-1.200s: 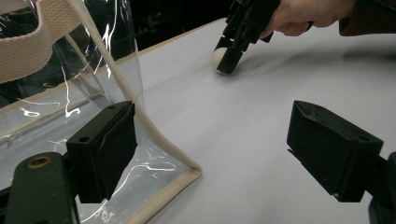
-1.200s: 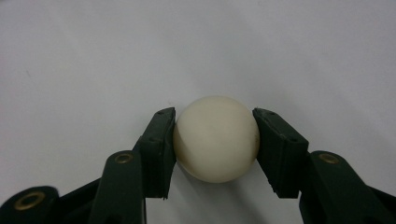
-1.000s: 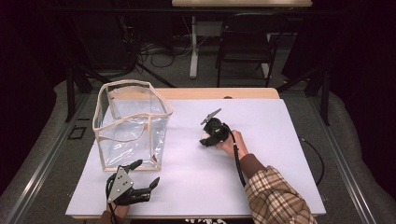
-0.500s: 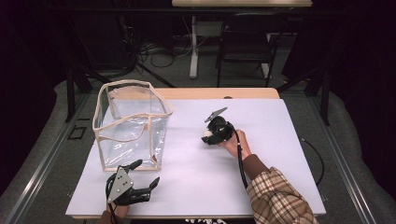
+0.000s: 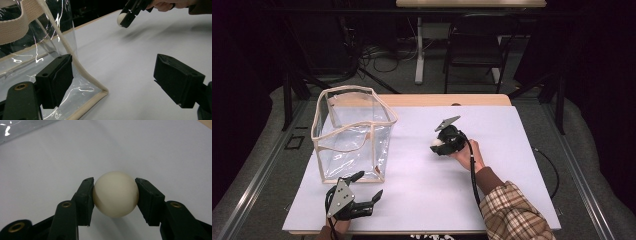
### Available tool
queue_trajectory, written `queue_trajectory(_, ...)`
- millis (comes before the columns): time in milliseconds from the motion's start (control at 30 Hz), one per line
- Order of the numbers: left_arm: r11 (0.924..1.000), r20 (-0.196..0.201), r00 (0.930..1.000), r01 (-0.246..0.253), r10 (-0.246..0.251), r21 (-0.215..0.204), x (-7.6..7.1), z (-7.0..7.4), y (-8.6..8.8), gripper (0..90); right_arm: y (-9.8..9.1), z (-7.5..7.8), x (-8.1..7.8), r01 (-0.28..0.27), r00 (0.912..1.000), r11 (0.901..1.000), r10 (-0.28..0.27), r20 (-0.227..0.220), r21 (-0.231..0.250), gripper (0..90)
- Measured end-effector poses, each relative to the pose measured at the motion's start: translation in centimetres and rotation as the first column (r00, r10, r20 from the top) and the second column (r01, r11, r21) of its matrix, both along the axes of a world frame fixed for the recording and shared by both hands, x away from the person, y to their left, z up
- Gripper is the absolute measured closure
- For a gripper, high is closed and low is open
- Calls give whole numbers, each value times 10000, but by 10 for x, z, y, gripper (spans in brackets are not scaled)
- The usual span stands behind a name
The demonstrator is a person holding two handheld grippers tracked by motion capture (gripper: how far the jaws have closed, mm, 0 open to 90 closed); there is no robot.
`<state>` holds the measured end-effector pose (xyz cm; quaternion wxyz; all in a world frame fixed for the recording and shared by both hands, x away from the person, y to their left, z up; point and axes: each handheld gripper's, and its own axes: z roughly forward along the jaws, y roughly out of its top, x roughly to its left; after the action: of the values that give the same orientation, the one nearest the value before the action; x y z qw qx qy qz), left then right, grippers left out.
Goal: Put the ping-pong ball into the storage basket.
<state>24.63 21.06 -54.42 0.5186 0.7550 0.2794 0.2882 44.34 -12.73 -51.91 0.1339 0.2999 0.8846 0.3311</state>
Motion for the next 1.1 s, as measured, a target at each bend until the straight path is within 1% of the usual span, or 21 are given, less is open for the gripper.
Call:
queue_trajectory(67, 10000, -11, 10000, 34, -34, 38, 0, 0, 0, 158, -2, 2, -2, 52, 10000, 10000, -52, 48, 60, 507)
queue_trajectory(100, 10000, -10, 10000, 34, -34, 30, 0, 0, 0, 158, -2, 3, -2, 25, 9999, 10000, -26, 152, 89, 507)
queue_trajectory(233, 10000, -9, 10000, 12, -12, 25, 0, 0, 0, 158, -5, 8, -4, 82, 9994, 9998, -88, 325, 188, 507)
queue_trajectory(300, 10000, -11, 10000, 25, -25, 30, 0, 0, 0, 158, -6, 10, -5, 20, 9990, 9998, -29, 444, 210, 507)
queue_trajectory(333, 10000, -9, 10000, 24, -24, 35, 0, 0, 0, 158, -5, 10, -6, 105, 9990, 9995, -118, 431, 285, 507)
queue_trajectory(367, 10000, -11, 10000, 31, -31, 32, 0, 0, 0, 158, -6, 11, -6, 26, 9987, 9997, -38, 500, 242, 507)
queue_trajectory(500, 10000, -14, 10000, 25, -25, 35, 0, 0, 0, 158, -6, 15, -9, 84, 9980, 9993, -107, 630, 364, 507)
queue_trajectory(667, 10000, 8, 10000, 34, -34, 32, 0, 0, 0, 158, -7, 18, -11, 11, 9967, 9991, -45, 805, 432, 508)
queue_trajectory(767, 10000, 8, 10000, 46, -46, 21, 0, 0, 0, 158, -6, 21, -13, 18, 9965, 9984, -64, 833, 559, 508)
queue_trajectory(1100, 10000, -2, 10000, 76, -76, 32, 0, 0, -1, 158, -3, 32, -20, -85, 9926, 9978, 3, 1212, 664, 508)
